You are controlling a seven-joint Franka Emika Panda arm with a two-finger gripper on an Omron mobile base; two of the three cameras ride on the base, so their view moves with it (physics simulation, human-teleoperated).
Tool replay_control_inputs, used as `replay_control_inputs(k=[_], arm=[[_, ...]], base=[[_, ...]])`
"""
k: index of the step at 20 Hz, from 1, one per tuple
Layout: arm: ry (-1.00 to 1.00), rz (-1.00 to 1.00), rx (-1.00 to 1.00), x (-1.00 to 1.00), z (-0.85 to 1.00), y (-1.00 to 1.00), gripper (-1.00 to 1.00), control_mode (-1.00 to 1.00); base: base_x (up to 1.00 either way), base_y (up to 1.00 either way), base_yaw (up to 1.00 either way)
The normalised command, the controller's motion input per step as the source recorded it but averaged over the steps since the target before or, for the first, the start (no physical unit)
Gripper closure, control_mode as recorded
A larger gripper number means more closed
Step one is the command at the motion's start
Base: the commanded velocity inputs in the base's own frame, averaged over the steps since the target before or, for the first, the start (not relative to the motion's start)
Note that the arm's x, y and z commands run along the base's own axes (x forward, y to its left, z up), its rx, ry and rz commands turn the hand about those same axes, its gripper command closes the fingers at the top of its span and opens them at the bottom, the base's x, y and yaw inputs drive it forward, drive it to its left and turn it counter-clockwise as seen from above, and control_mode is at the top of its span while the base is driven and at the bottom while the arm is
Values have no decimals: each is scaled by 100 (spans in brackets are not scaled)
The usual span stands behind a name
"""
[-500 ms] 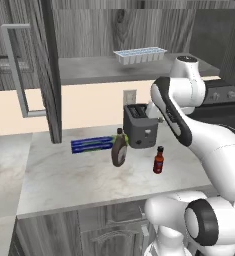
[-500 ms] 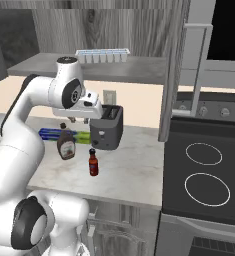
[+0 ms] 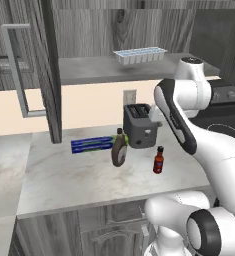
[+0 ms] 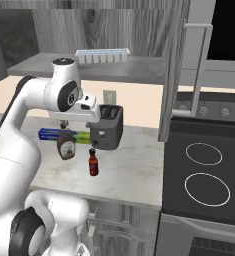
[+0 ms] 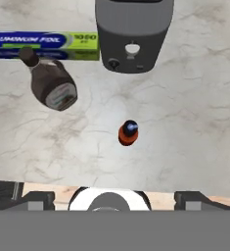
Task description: Pick the condiment bottle and syrup bottle from the counter and place them in the cabinet.
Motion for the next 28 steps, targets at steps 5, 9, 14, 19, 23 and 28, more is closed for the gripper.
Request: replay_control_inputs(k=[5, 9, 14, 19, 23, 28], arm=[[-1, 0, 0, -35, -19, 0, -100, -100], [0, 0, 0, -24, -28, 0, -100, -100], [-1, 0, 0, -17, -35, 0, -100, -100], [0, 4, 0, -9, -39, 0, -100, -100], [-1, 6, -2, -1, -38, 0, -100, -100], [-6, 4, -1, -1, -34, -1, -100, -100]], base=[[0, 0, 0], [0, 0, 0], [0, 0, 0], [0, 0, 0], [0, 0, 0], [0, 0, 0]])
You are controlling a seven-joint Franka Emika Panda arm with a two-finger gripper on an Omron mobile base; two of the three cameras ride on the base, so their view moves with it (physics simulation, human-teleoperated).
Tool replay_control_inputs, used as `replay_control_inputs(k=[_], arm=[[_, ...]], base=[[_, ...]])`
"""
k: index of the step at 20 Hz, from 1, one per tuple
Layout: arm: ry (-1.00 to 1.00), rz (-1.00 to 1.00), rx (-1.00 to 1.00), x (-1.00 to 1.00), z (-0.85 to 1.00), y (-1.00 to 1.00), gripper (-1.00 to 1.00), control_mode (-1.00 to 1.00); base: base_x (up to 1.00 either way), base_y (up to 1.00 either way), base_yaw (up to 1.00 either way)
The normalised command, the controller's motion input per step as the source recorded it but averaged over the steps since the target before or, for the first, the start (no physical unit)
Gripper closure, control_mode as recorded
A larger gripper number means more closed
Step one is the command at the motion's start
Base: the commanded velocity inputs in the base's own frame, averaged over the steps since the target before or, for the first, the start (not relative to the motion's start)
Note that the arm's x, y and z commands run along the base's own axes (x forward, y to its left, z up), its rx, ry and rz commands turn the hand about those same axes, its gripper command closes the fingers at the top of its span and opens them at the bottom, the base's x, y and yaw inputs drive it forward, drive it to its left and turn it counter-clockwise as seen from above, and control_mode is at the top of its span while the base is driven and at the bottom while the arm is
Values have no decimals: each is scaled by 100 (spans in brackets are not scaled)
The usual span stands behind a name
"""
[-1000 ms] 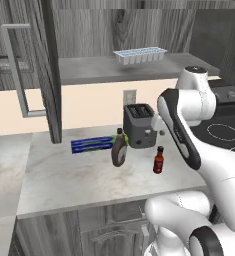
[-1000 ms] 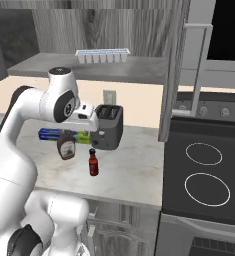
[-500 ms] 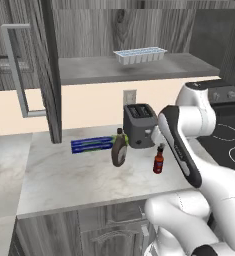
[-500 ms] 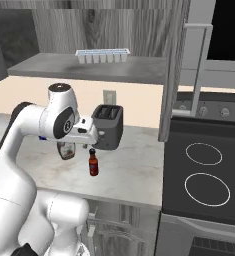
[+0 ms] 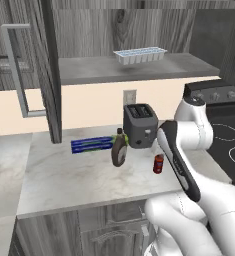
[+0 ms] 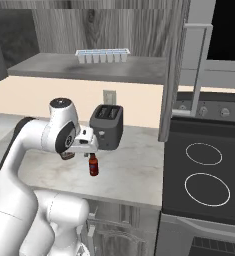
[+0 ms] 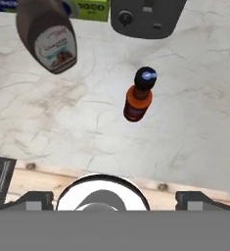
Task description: Pick the condiment bottle and syrup bottle from the counter and place them in the cabinet.
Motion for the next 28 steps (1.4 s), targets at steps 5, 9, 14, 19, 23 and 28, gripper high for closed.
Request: replay_control_inputs(k=[5, 9, 14, 19, 23, 28], arm=[[-9, 3, -8, 0, -37, -4, -100, -100], [-10, 2, -12, 0, -35, -10, -100, -100], [-5, 0, -3, 0, -34, -6, -100, -100], [0, 0, 0, 4, -24, -2, -100, -100], [0, 0, 1, 17, -16, 0, -100, -100], [0, 0, 1, 26, -14, 0, -100, -100]], base=[[0, 0, 0], [0, 0, 0], [0, 0, 0], [0, 0, 0], [0, 0, 0], [0, 0, 0]])
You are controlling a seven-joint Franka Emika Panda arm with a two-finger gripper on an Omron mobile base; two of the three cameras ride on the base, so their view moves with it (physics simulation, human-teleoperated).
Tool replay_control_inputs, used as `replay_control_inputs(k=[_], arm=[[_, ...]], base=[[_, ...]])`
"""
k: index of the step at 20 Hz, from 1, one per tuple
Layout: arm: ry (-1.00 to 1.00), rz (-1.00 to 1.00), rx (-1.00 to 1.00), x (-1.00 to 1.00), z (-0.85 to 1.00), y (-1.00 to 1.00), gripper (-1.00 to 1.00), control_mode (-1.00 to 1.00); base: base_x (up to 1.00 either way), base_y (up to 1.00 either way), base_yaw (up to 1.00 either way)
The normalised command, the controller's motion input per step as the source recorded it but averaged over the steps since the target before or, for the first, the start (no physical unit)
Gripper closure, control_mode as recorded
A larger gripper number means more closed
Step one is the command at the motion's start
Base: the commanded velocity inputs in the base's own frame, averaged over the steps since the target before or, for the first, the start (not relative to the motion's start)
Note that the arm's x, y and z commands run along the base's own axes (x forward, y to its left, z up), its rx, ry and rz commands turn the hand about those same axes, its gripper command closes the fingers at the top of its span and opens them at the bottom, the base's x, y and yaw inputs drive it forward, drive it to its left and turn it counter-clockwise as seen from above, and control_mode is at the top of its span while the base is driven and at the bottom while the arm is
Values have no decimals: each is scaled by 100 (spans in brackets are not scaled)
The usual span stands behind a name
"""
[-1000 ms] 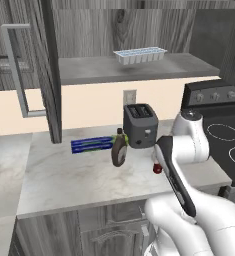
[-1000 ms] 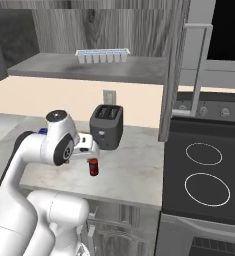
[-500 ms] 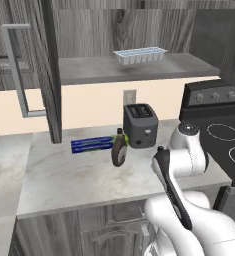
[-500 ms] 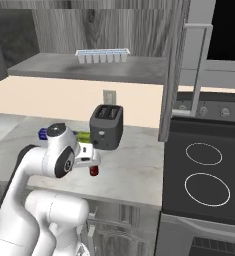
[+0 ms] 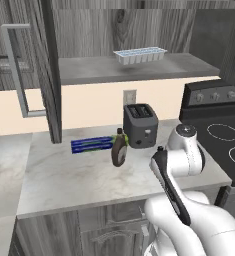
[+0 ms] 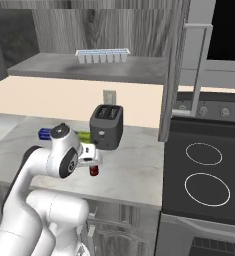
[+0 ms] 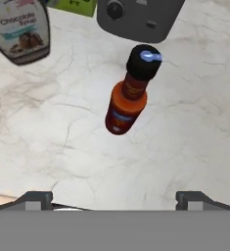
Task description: Pick the condiment bottle and syrup bottle from the counter and place them in the cabinet.
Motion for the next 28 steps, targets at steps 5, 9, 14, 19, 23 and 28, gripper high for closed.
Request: replay_control_inputs(k=[5, 9, 14, 19, 23, 28], arm=[[0, 0, 0, 31, -13, 0, -100, -100], [0, 0, 0, 27, -17, 0, -100, -100], [0, 0, 0, 22, -35, 0, -100, -100], [0, 0, 0, 17, -35, 0, -100, -100], [0, 0, 1, 14, -36, 0, -100, -100], [0, 0, 1, 16, -34, 0, -100, -100]], base=[[0, 0, 0], [0, 0, 0], [0, 0, 0], [0, 0, 0], [0, 0, 0], [0, 0, 0]])
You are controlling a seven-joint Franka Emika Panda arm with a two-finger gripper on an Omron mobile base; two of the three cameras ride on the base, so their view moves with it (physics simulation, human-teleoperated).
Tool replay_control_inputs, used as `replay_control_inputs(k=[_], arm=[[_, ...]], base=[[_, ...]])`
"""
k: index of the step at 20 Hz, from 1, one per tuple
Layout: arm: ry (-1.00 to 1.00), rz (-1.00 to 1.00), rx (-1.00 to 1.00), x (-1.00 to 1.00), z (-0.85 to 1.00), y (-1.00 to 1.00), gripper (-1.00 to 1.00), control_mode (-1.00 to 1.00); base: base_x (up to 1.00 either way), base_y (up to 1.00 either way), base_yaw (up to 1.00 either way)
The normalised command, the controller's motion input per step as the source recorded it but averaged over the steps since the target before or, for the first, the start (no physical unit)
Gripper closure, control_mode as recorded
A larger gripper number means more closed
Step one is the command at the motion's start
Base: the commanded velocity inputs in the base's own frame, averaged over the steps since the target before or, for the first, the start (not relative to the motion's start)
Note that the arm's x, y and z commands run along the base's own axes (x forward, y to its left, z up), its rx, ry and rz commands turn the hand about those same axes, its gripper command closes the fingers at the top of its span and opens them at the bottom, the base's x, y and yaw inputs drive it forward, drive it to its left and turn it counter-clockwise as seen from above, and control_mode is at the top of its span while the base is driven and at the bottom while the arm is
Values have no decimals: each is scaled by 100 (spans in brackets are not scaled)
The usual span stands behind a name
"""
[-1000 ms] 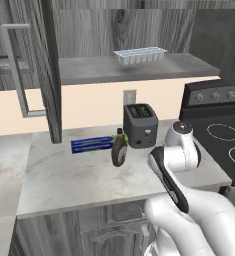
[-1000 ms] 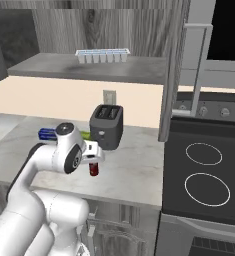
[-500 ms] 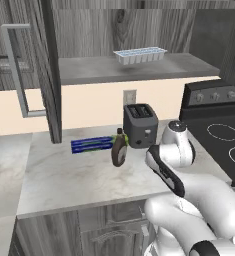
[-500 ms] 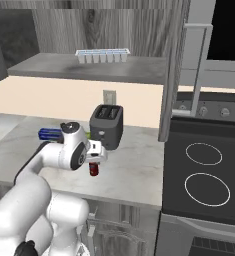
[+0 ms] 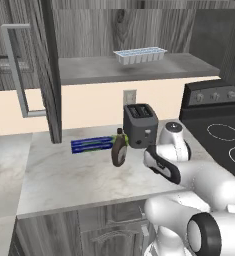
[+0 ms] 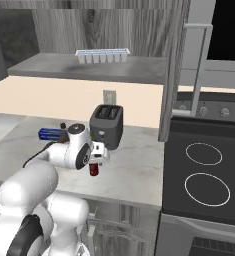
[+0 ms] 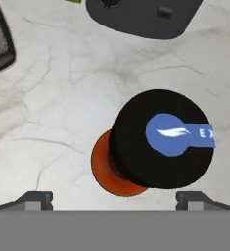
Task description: Pick the condiment bottle and syrup bottle from the counter and place them in the cabinet.
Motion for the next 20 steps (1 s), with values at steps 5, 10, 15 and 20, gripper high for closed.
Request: replay_control_inputs(k=[5, 10, 15, 20], arm=[[0, 0, 1, 15, -26, 0, -100, -100], [0, 0, 1, 13, -20, 0, -100, -100], [0, 0, 0, 17, -16, 0, -100, -100], [0, 0, 0, 31, -12, 0, 100, -100]], base=[[0, 0, 0], [0, 0, 0], [0, 0, 0], [0, 0, 0]])
